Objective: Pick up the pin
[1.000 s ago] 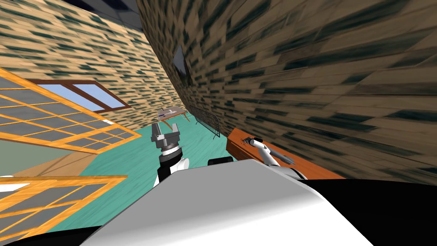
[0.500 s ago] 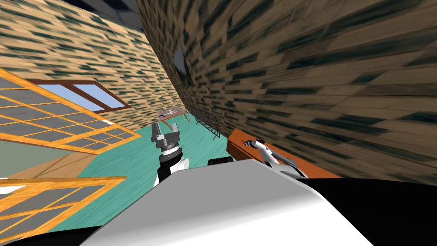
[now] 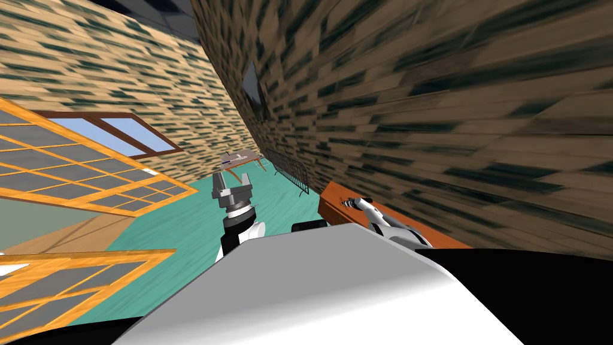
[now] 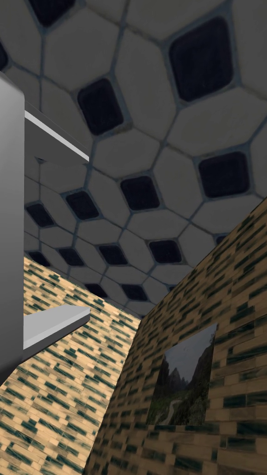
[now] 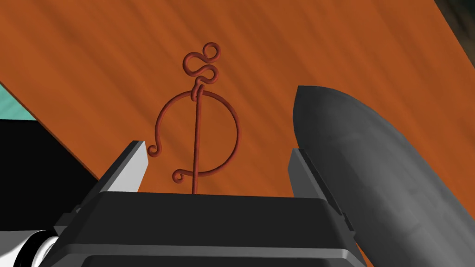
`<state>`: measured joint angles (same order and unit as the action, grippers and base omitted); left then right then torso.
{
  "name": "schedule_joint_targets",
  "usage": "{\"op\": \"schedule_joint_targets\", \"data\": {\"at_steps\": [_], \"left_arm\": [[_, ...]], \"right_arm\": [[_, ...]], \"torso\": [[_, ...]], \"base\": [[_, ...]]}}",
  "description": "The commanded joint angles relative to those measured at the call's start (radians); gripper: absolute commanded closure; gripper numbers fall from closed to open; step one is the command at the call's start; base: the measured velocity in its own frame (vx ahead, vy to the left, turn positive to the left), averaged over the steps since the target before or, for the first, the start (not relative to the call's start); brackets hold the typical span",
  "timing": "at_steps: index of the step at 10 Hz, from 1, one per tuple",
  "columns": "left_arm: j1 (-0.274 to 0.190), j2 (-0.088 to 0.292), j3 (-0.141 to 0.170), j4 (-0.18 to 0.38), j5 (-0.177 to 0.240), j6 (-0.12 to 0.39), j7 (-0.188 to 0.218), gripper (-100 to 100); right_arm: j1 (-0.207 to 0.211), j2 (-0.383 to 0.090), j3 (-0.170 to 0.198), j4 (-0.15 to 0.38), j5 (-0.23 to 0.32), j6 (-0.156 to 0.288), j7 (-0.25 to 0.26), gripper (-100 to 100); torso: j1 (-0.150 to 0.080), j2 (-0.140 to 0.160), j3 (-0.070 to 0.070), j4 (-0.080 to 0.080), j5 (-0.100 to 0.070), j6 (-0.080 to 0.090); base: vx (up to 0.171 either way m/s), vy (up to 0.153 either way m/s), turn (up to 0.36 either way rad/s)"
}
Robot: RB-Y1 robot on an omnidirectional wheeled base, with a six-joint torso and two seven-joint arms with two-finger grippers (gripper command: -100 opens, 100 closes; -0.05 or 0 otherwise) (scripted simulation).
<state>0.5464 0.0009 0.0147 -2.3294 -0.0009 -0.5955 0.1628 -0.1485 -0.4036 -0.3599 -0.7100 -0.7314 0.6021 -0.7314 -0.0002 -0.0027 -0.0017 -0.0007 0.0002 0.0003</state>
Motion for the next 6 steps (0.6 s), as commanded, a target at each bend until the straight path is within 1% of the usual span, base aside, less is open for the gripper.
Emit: {"op": "schedule_joint_targets", "data": {"at_steps": [1,2,3,4,5,6], "left_arm": [[0.000,0.000,0.000,0.000,0.000,0.000,0.000,0],[0.000,0.000,0.000,0.000,0.000,0.000,0.000,0],[0.000,0.000,0.000,0.000,0.000,0.000,0.000,0],[0.000,0.000,0.000,0.000,0.000,0.000,0.000,0],[0.000,0.000,0.000,0.000,0.000,0.000,0.000,0],[0.000,0.000,0.000,0.000,0.000,0.000,0.000,0]], "right_arm": [[-0.004,-0.005,-0.012,0.041,-0.015,0.020,-0.014,-100],[-0.003,-0.006,-0.018,0.076,-0.024,0.035,-0.024,-100],[-0.003,-0.006,-0.018,0.070,-0.024,0.035,-0.024,-100],[0.000,-0.003,-0.018,0.085,-0.026,0.039,-0.025,-100],[0.006,-0.002,-0.017,0.063,-0.019,0.042,-0.033,-100],[0.007,-0.001,-0.017,0.063,-0.018,0.043,-0.035,0]], "torso": [[0.000,0.000,0.000,0.000,0.000,0.000],[0.000,0.000,0.000,0.000,0.000,0.000],[-0.002,-0.001,-0.001,0.000,0.000,0.000],[-0.002,-0.001,-0.001,0.000,0.000,0.000],[-0.001,0.000,0.000,0.000,0.000,0.000],[0.000,0.002,0.001,0.000,0.000,0.000]], "base": [[0.056,-0.011,0.008],[0.074,-0.034,0.014],[0.062,-0.029,0.002],[0.039,-0.020,0.005],[0.015,-0.009,0.001],[0.000,0.000,0.000]]}}
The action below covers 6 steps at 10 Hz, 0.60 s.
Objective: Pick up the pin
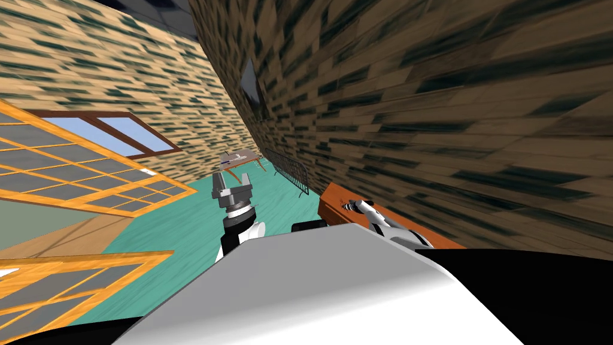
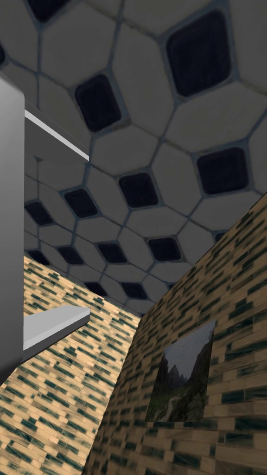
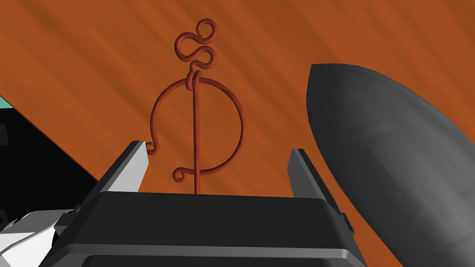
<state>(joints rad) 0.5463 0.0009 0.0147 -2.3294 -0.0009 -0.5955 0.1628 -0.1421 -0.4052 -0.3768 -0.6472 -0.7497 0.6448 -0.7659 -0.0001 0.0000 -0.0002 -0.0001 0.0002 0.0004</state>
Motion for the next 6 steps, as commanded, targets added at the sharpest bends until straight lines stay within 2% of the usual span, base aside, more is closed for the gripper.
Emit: {"op": "schedule_joint_targets", "data": {"at_steps": [1,4,5,6], "left_arm": [[0.000,0.000,0.000,0.000,0.000,0.000,0.000,0],[0.000,0.000,0.000,0.000,0.000,0.000,0.000,0],[0.000,0.000,0.000,0.000,0.000,0.000,0.000,0],[0.000,0.000,0.000,0.000,0.000,0.000,0.000,0]], "right_arm": [[0.003,0.026,0.000,0.014,0.006,-0.030,0.012,-100],[0.006,0.064,0.000,0.035,0.014,-0.076,0.030,-100],[-0.003,0.053,0.000,0.043,0.010,-0.067,0.027,-100],[-0.003,0.055,0.000,0.045,0.010,-0.072,0.031,100]], "torso": [[0.000,0.000,0.000,0.000,0.000,0.000],[0.000,0.000,0.000,0.000,0.000,0.000],[0.000,0.001,0.000,0.000,0.000,0.000],[0.001,0.001,0.001,0.000,0.000,0.000]], "base": [[0.036,-0.036,-0.035],[0.011,-0.015,-0.001],[-0.006,0.006,0.000],[0.000,0.000,0.000]]}}
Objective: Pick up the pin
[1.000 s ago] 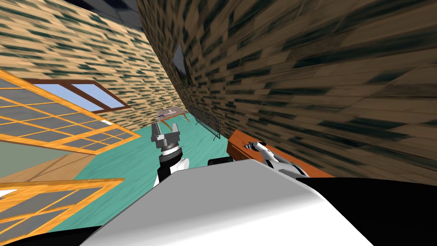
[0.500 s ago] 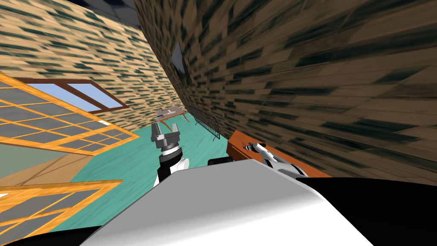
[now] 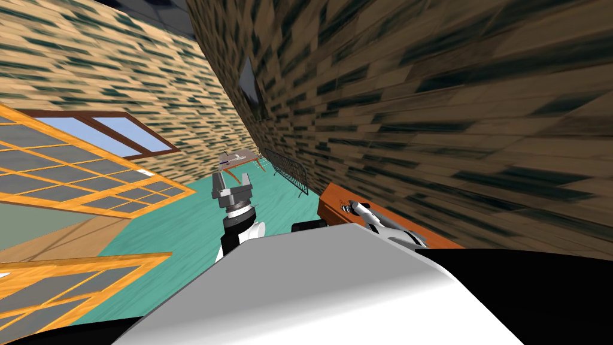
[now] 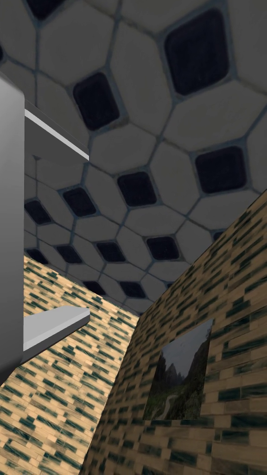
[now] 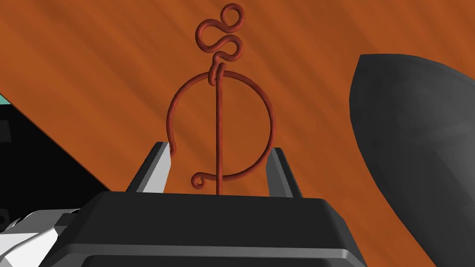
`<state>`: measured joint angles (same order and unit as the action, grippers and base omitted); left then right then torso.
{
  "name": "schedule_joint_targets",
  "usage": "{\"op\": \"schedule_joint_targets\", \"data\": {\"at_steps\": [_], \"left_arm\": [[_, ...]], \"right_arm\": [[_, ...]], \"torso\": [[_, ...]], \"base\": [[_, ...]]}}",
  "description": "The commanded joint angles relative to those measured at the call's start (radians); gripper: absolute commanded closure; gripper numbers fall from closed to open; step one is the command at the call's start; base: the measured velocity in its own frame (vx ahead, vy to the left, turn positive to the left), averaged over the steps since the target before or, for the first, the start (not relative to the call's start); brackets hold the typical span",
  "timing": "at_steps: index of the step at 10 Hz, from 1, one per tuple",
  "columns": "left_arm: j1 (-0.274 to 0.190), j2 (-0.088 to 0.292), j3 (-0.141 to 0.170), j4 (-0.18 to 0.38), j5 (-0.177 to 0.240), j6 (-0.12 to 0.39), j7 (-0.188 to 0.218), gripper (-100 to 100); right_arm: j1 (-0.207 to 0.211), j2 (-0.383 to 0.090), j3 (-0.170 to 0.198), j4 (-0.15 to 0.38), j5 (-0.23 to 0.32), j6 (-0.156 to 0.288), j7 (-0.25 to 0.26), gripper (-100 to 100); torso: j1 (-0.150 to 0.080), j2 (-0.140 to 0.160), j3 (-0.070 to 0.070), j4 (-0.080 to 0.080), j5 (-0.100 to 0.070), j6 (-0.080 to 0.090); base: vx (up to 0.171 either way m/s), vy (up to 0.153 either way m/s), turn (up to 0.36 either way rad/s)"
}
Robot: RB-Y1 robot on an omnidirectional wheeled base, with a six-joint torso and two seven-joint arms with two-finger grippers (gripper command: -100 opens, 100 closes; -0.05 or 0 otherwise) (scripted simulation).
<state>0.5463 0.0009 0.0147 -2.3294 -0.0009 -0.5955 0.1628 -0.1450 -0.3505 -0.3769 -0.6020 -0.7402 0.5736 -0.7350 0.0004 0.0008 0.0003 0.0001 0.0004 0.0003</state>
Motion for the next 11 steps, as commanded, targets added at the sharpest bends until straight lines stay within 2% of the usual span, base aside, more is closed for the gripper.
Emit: {"op": "schedule_joint_targets", "data": {"at_steps": [1,4,5,6,9,10,11], "left_arm": [[0.000,0.000,0.000,0.000,0.000,0.000,0.000,0],[0.000,0.000,0.000,0.000,0.000,0.000,0.000,0],[0.000,0.000,0.000,0.000,0.000,0.000,0.000,0],[0.000,0.000,0.000,0.000,0.000,0.000,0.000,0],[0.000,0.000,0.000,0.000,0.000,0.000,0.000,0],[0.000,0.000,0.000,0.000,0.000,0.000,0.000,0],[0.000,0.000,0.000,0.000,0.000,0.000,0.000,0]], "right_arm": [[0.000,0.000,0.000,0.000,0.000,0.000,0.000,100],[0.000,0.001,-0.002,0.001,-0.002,0.000,-0.003,100],[0.000,0.001,-0.002,0.001,-0.002,0.000,-0.004,0],[0.009,0.009,0.000,-0.010,0.005,-0.005,0.000,100],[0.003,-0.048,0.000,-0.042,-0.008,0.064,-0.028,100],[0.011,-0.033,0.002,-0.050,0.003,0.051,-0.032,100],[0.011,-0.036,0.002,-0.052,0.003,0.055,-0.034,0]], "torso": [[0.000,0.000,0.000,0.000,0.000,0.000],[0.001,0.000,0.000,0.000,0.001,-0.001],[0.001,0.000,0.000,0.000,0.001,-0.002],[0.001,0.000,0.000,0.000,0.001,-0.002],[0.000,0.000,0.000,0.000,0.001,-0.001],[0.001,0.000,0.000,0.000,0.001,-0.001],[0.001,0.000,0.000,0.000,0.000,-0.001]], "base": [[0.000,0.000,0.000],[0.000,0.000,0.000],[0.000,0.000,0.000],[0.009,-0.009,-0.004],[-0.009,0.004,0.017],[-0.008,0.006,0.003],[0.000,0.000,0.000]]}}
